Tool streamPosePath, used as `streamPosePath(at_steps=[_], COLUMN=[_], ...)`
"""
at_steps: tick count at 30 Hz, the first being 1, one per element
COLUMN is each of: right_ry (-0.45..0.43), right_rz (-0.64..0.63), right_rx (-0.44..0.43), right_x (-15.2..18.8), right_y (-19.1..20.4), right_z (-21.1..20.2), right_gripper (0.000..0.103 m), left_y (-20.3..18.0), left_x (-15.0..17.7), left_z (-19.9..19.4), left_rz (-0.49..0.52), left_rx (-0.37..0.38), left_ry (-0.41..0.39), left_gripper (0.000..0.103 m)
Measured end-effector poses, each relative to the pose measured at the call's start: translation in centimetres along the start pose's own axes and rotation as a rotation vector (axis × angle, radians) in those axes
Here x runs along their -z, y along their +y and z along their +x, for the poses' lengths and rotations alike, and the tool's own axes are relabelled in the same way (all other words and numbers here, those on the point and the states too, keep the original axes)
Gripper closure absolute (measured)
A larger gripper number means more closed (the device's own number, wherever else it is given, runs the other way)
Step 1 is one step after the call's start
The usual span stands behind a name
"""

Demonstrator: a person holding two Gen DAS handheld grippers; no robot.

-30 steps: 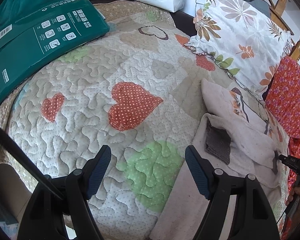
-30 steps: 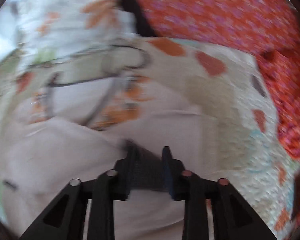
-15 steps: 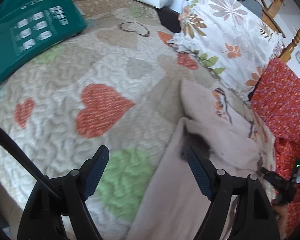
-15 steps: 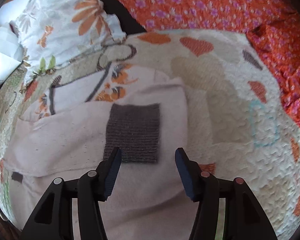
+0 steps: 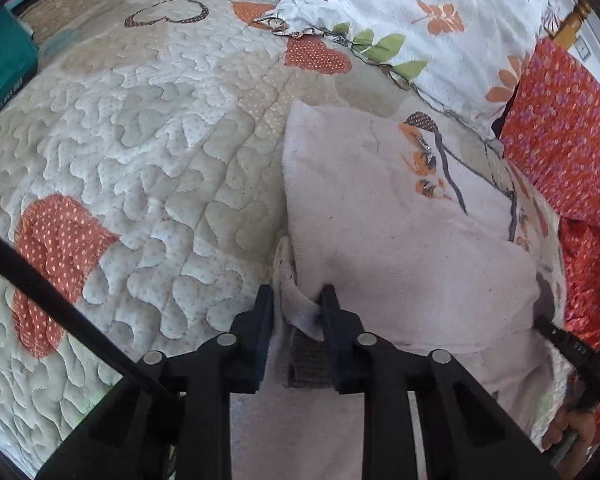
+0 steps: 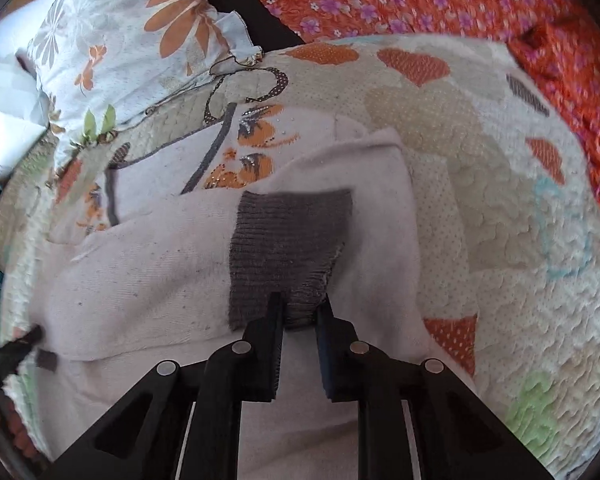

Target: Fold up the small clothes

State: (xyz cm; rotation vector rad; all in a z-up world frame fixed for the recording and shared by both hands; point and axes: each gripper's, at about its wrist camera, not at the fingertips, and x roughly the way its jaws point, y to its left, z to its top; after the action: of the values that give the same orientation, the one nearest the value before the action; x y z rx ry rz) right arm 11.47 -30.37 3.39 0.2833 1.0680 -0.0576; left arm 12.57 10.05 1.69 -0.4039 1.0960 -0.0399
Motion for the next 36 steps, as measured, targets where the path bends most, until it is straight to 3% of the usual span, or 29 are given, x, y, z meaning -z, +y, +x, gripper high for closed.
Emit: streamPosePath(at_steps=[6,12,14,16,17,19,23,25,29,36], right_ry=[0.019,-0.019,-0.028,-0.042,-0.046,-0.051,-0.056,-0.06,-0.105,-0.156], right_rz=[0.016,0.093,0.097,0.11,0.114,0.115,0.1,0.084,0.067,0.108], right_rx=[0.099,0.068,0.075,0.079,0.082,0.108,0.202,0.251,0.286,0.259], right_x=[1.7,5.4,7.3,9.2,9.9,11.5,13.6,14.4,15.3,15.8], right_y=[-2.3,-5.1,-5.6,-6.2,-6.5,-7.2,-9.1,-9.9,-11.2,-11.5], right_z=[-1.2,-4.9,-6.3,-7.6,-7.9,-8.5,-8.9,-8.7,-8.7,-8.7], right_gripper=[0.086,0.085,0.085,0.078,0.073,0.072,0.071,0.071,0.046,0.039], left_y=[-1.2,-0.4,0.3,0.9,1.2,1.6,3.3,3.8,4.5,5.6], left_x=[1.1,3.3,3.7,4.0,4.1,4.3,4.9,5.3,5.7,5.3], left_z=[-2.0,-5.4,-6.5,-7.3,-7.6,-7.7,-7.9,-8.1,-8.5,-7.4], left_rz=[0.107,0.153,0.133,0.118,0.12,0.127,0.065,0.058,0.055,0.029], left_rx=[-0.151,-0.209,-0.203,-0.199,-0.214,-0.252,-0.219,-0.237,-0.271,-0.316], left_ry=[-0.081,-0.186,-0.207,-0.234,-0.246,-0.243,-0.198,-0.197,-0.216,-0.184], left_gripper=[0.085,0.083,0.073,0.057,0.055,0.052,0.05,0.05,0.046,0.045])
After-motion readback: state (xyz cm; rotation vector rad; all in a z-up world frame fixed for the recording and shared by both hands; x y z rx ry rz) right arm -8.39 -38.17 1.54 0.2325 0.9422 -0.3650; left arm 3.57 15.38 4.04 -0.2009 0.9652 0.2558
